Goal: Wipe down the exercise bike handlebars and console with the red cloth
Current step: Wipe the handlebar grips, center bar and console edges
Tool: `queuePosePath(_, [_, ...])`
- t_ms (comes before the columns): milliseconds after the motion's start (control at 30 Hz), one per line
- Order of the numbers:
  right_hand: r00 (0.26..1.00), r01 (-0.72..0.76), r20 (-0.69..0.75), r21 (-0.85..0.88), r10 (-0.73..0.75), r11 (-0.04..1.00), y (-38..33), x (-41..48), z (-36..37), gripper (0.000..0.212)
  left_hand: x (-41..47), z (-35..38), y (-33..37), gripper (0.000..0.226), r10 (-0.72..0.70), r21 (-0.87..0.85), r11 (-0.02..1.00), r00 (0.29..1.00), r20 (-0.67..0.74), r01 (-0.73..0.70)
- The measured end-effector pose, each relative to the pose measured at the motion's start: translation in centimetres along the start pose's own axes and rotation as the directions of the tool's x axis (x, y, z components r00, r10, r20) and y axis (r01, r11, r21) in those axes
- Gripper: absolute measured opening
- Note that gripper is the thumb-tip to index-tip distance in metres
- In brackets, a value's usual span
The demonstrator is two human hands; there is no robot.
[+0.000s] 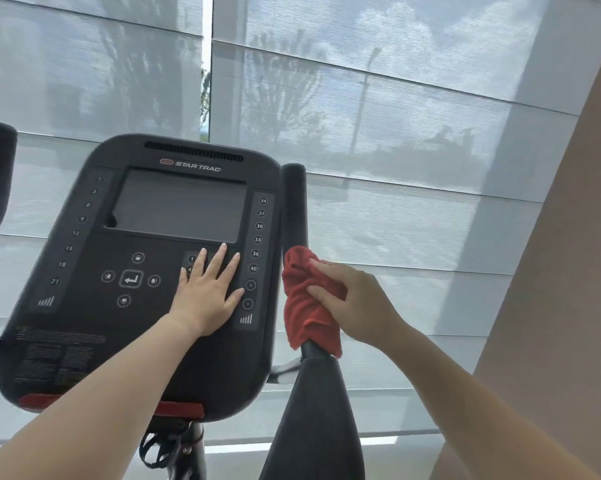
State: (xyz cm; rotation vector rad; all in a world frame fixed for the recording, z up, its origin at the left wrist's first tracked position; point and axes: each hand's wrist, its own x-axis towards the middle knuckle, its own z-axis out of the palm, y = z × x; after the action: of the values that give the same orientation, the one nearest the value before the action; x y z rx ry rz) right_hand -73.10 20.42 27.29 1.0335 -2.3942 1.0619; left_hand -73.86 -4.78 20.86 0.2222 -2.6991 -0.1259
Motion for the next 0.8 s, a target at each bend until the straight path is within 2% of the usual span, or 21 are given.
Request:
queuePosePath(67, [0.999,0.028,-0.023,0.013,-0.028,1.000,-0.3,0.1,-0.9,0.036,0.0,0.0,-0.1,0.065,0.004,0.005,1.000,1.000,0.002,-0.004])
queuePosePath(167, [0.975,0.142,-0.170,0.001,-0.140,0.990,-1.4,1.7,-2.1,0.035,0.0,0.0,-0.2,0.064,0.009,0.008,1.000,1.000,0.014,-0.009])
queuePosePath(333, [0.902,0.298,-0.264,-0.191,-0.341,0.935,-5.0,7.2,-3.9,0.035,0.0,-0.3,-0.3,0.063,0.011,-0.003,1.000,1.000,0.025,-0.011])
queuePosePath(433, [0.875,0.350,-0.220,-0.330,-0.432,0.877,-6.2,10.2,-4.0,0.036,0.1,-0.4,-0.4,0.062,0.018,-0.015,1.000,0.999,0.027,-0.018])
queuePosePath(533, [0.911,0.327,-0.075,-0.470,-0.406,0.820,-5.7,11.1,-2.6,0.041,0.0,-0.5,-0.5,0.062,0.020,-0.014,1.000,0.999,0.028,-0.020])
queuePosePath(600, [0.905,0.329,-0.061,-0.528,-0.421,0.783,-4.6,10.4,-1.5,0.041,-0.1,-0.6,-0.5,0.061,0.023,-0.018,1.000,0.999,0.033,-0.023])
queuePosePath(700, [0.900,0.348,-0.050,-0.517,-0.434,0.782,-3.2,8.5,-1.3,0.039,0.0,-0.8,-0.5,0.060,0.025,-0.036,0.999,0.999,0.028,-0.024])
queuePosePath(800, [0.932,0.336,0.000,-0.371,-0.362,0.865,-1.9,5.9,-1.2,0.037,-0.1,-0.7,-0.6,0.060,0.025,-0.032,0.999,0.999,0.025,-0.024])
